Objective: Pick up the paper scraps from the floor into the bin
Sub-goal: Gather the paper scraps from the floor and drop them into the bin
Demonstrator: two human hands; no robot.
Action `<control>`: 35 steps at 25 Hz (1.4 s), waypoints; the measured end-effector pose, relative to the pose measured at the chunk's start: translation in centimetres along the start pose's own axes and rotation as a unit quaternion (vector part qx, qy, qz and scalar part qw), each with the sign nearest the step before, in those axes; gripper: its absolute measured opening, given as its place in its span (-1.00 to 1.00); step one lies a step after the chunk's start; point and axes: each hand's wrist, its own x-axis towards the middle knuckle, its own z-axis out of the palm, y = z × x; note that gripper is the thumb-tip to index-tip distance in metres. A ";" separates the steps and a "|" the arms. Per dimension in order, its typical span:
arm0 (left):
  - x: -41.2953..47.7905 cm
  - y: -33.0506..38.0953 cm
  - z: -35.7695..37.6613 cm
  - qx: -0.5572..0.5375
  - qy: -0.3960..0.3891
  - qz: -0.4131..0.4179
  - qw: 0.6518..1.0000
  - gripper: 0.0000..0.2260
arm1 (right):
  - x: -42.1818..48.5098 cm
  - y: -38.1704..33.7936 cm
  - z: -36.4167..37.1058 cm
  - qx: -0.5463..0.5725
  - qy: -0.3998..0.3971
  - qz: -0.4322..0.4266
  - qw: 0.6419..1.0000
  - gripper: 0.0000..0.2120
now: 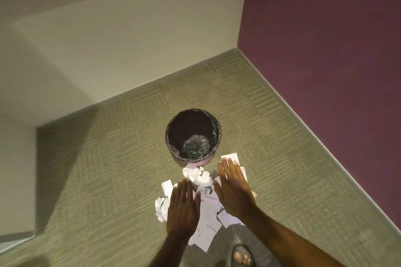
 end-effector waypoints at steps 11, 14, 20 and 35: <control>3.4 -5.1 19.5 0.021 -0.070 0.024 0.997 -0.52 | -0.7 5.8 21.0 0.009 -0.080 -0.006 0.997 -0.48; 4.2 -6.8 24.9 0.023 -0.084 0.028 0.996 -0.50 | -0.8 7.5 26.0 -0.005 -0.109 0.007 0.994 -0.45; 6.8 -8.8 32.3 0.027 -0.129 0.081 0.988 -0.52 | -0.4 9.3 32.5 -0.076 -0.200 -0.039 0.976 -0.43; 8.1 -9.2 36.7 0.123 -0.212 0.114 0.963 -0.23 | 1.6 10.8 37.4 -0.185 -0.271 -0.096 0.940 -0.25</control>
